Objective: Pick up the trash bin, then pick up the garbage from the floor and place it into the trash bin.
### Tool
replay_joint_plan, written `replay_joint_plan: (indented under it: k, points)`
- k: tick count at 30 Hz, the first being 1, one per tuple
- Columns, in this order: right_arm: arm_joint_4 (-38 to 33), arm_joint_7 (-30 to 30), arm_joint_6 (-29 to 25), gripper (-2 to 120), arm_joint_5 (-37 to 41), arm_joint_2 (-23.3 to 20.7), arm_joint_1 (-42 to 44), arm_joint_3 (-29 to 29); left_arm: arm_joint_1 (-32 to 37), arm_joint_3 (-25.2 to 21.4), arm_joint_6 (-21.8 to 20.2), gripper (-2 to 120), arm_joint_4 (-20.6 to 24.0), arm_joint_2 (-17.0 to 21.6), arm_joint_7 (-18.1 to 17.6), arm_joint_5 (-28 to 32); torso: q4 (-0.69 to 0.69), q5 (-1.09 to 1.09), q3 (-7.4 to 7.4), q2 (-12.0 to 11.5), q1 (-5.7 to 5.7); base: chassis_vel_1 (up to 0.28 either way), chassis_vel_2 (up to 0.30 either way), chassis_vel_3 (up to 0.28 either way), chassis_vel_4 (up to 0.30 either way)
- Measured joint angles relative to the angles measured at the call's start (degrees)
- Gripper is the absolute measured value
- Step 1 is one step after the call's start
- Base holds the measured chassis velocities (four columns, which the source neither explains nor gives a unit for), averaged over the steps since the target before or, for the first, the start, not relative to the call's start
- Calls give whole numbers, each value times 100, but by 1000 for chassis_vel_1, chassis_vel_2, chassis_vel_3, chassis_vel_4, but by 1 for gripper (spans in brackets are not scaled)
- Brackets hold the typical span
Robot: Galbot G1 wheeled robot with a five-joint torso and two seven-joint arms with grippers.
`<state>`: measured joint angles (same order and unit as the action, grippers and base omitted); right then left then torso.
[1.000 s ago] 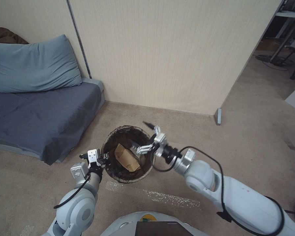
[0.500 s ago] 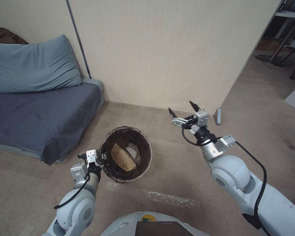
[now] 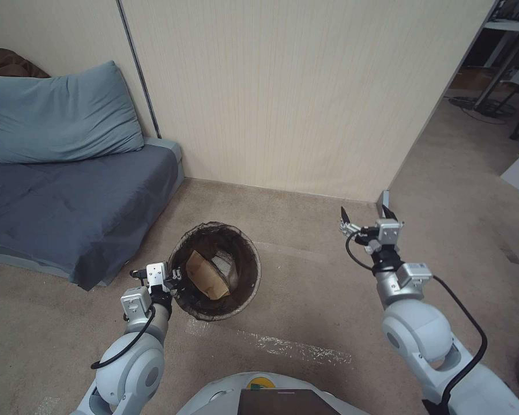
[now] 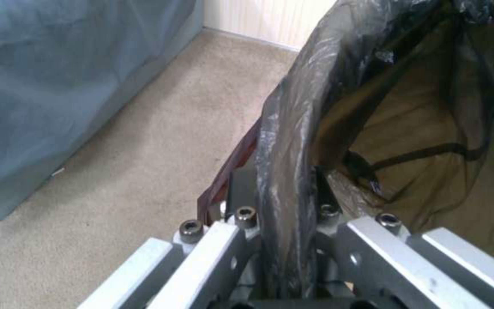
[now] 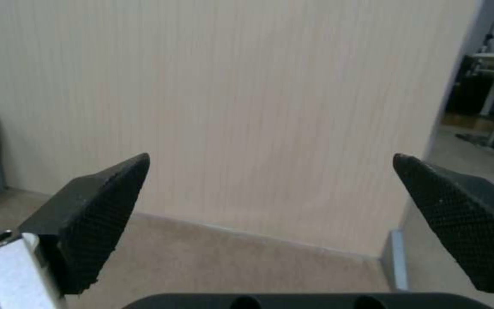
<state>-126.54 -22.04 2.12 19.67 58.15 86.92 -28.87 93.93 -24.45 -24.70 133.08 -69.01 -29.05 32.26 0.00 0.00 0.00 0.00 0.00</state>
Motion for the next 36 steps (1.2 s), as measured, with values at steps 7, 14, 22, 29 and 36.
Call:
replay_joint_plan:
  k: [7,14,22,29,36]
  points:
    - [61,-18,-265,100,-394,466,450,-126,79,8,-7,0,140,-4,-6,-5,1,-1,0,0,0,0,0,0,0]
    - [59,-10,-385,100,-547,798,610,-150,150,13,-4,0,168,-10,-29,-13,1,0,0,0,0,0,0,0,0]
    - [36,-2,-402,100,-653,1106,653,-97,165,26,29,0,155,-26,-39,-34,0,0,0,0,0,0,0,0,0]
    - [22,-4,-403,100,-704,1161,627,9,166,42,56,0,143,-39,-63,-33,1,0,0,0,0,0,0,0,0]
    - [31,-29,-394,100,-705,1157,554,57,167,44,57,0,141,-43,-78,-32,0,0,1,0,0,0,0,0,0]
